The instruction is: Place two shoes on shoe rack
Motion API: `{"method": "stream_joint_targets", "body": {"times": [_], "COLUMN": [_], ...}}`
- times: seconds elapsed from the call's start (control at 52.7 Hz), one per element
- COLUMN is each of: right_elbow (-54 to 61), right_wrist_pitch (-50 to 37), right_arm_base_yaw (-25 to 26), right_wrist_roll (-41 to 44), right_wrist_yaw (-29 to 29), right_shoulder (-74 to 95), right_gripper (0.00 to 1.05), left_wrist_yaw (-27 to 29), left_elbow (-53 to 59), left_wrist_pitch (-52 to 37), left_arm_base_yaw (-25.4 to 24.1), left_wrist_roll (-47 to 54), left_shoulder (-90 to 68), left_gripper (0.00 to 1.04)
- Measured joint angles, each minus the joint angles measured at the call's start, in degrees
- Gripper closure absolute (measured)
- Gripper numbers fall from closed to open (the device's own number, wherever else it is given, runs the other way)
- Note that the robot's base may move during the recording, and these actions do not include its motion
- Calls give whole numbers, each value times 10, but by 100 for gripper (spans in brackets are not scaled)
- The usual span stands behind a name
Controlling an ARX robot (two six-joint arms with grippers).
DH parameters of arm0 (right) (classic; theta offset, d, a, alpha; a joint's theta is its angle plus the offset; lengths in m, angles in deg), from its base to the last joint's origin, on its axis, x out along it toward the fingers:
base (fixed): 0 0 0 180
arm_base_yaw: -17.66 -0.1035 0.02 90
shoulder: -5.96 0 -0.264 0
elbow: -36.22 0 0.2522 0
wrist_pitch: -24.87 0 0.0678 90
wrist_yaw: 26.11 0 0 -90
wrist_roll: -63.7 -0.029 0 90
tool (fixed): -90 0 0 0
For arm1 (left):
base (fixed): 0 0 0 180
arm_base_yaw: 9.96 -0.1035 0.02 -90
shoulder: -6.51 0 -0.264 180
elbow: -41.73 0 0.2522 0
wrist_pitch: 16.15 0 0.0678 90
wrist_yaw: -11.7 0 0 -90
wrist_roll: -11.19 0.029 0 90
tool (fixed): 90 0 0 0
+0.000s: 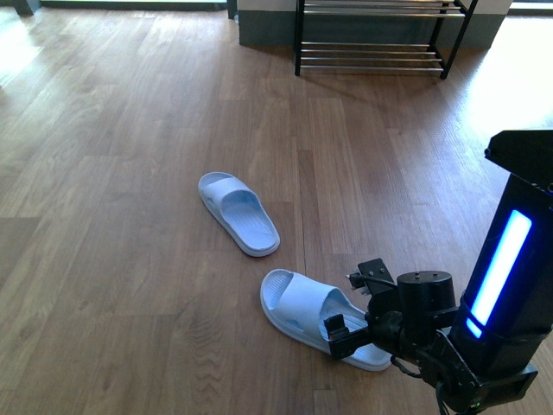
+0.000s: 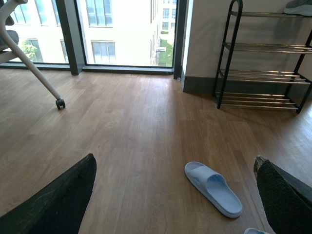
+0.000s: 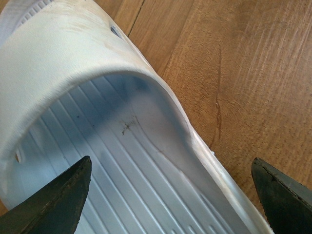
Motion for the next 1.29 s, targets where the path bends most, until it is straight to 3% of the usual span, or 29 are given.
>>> {"method": "stream_joint_targets", "body": {"times": [0.285, 0.627, 0.949, 1.12, 1.291], "right_elbow": [-28, -116, -110, -8, 180], "right_wrist_pitch": [16, 113, 115, 54, -11], "right_arm_base_yaw": [-59, -88, -79, -55, 10], "right_wrist_roll": [-38, -37, -12, 43, 157], "right_wrist_yaw": [-35, -74, -93, -101, -88], "right_shoulder": [-6, -6, -12, -60, -188], "right_gripper": [10, 62, 103, 103, 103], "left_wrist_yaw": [0, 0, 0, 0, 0], "left_elbow": [0, 0, 0, 0, 0], "left_wrist_pitch": [0, 0, 0, 0, 0], "left_arm_base_yaw": [0, 0, 0, 0, 0], "left_wrist_roll": [0, 0, 0, 0, 0], "left_shoulder": [0, 0, 0, 0, 0], "left_gripper": [9, 9, 9, 9, 9]}}
